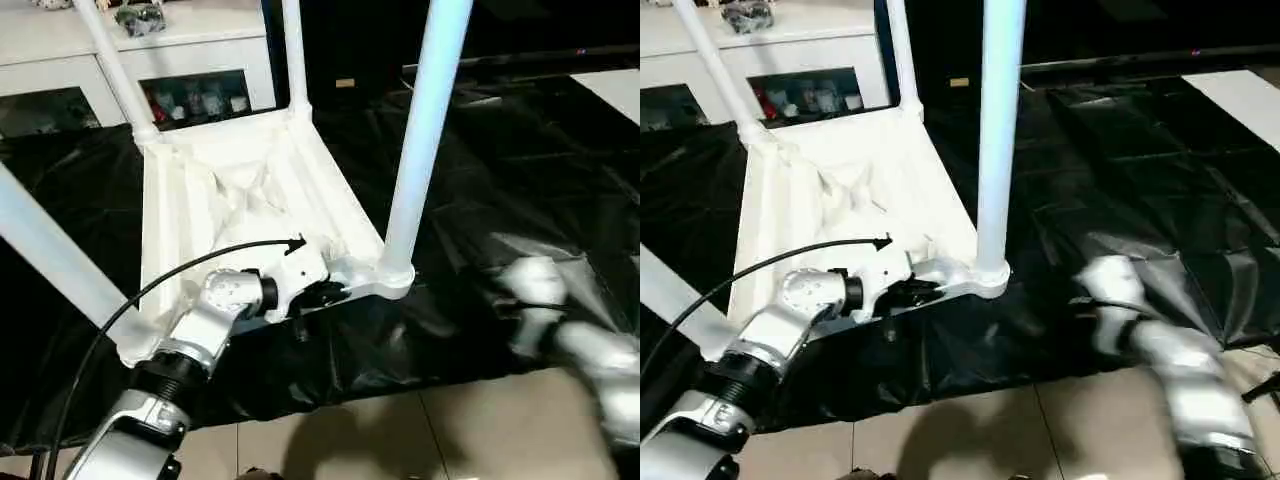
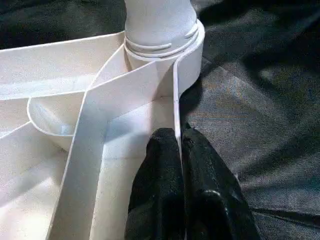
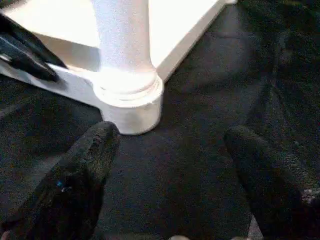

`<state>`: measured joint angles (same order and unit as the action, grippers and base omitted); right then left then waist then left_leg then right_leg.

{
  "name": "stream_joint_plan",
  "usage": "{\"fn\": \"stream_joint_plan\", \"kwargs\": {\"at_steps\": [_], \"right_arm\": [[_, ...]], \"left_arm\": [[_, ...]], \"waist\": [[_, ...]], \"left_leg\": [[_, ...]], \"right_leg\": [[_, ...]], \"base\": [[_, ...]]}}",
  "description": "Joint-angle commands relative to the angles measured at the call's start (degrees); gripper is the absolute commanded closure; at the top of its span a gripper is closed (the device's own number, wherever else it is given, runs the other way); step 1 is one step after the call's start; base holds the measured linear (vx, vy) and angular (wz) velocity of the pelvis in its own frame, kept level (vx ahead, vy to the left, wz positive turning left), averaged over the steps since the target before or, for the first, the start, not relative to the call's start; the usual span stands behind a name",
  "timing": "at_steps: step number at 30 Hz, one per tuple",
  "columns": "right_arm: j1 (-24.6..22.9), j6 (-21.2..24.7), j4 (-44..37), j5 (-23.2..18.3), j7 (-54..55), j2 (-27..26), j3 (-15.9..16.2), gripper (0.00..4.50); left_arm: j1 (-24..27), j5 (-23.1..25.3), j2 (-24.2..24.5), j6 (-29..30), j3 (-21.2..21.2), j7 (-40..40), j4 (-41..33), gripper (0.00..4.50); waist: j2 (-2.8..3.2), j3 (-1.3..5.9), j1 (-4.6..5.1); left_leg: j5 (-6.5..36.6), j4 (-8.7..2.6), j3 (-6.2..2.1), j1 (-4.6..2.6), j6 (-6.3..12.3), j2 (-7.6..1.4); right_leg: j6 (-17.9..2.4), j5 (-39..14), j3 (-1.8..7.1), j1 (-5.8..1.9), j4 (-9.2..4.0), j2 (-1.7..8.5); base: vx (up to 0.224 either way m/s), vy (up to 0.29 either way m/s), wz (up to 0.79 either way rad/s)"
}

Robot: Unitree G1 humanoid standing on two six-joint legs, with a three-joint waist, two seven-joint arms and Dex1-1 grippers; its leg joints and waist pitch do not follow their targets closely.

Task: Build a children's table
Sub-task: Rotate table base

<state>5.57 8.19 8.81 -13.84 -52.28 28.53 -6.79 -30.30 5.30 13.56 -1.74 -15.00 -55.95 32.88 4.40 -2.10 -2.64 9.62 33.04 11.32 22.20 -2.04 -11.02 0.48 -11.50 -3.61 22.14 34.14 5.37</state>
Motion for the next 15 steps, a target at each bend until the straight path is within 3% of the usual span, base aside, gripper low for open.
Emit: {"fn": "stream_joint_plan", "kwargs": {"at_steps": [1, 2, 8, 9, 15], "right_arm": [[-0.57, 1.22, -2.64, -1.57, -1.63, 0.52, -0.29, 0.67], [-1.00, 1.44, -3.54, -1.74, -2.01, 0.78, 0.09, 0.67], [0.26, 0.76, -3.54, -0.91, -0.44, -0.77, 2.83, 0.67], [0.91, 1.46, -3.75, -0.81, -0.73, -1.30, 4.00, 0.46], [0.93, 6.99, -7.10, -4.78, -4.67, -1.45, 6.33, 0.19]], "left_arm": [[-0.06, -1.49, 0.21, -2.24, -0.17, -1.05, -0.63, 4.50], [-0.12, -1.42, 0.44, -2.27, -0.27, -1.19, -0.50, 4.50], [0.16, -2.27, 1.02, -2.62, -0.75, -4.32, -1.04, 4.50], [0.16, -1.84, 1.62, -2.86, -1.34, -5.04, -1.10, 4.50], [-0.59, -0.65, 2.47, -3.38, -1.55, -4.24, 0.11, 4.50]], "waist": [[-1.48, 3.42, -0.26], [-1.19, 3.45, -0.37], [-1.17, 3.40, -0.58], [-1.26, 3.41, -0.66], [-1.07, 3.64, -1.23]], "left_leg": [[9.33, -2.79, -1.05, -0.68, 7.57, -2.09], [9.23, -2.77, -1.05, -0.74, 7.70, -2.13], [10.63, -2.96, -1.05, -0.95, 6.20, -2.18], [10.63, -2.97, -1.08, -0.94, 6.05, -2.19], [8.71, -2.79, -1.10, -0.90, 6.60, -2.33]], "right_leg": [[-13.13, -6.27, 1.87, -2.44, -3.93, 2.79], [-13.26, -6.16, 1.81, -2.36, -3.91, 2.81], [-13.42, -8.15, 1.83, -2.14, -4.03, 2.82], [-13.41, -7.91, 1.83, -2.18, -3.99, 2.84], [-13.92, -3.73, 1.85, -2.40, -3.36, 2.83]], "base": [[0.000, 0.000, 0.00], [0.000, 0.000, 0.00], [0.000, 0.000, 0.00], [0.000, 0.000, 0.00], [0.000, 0.000, 0.00]]}}
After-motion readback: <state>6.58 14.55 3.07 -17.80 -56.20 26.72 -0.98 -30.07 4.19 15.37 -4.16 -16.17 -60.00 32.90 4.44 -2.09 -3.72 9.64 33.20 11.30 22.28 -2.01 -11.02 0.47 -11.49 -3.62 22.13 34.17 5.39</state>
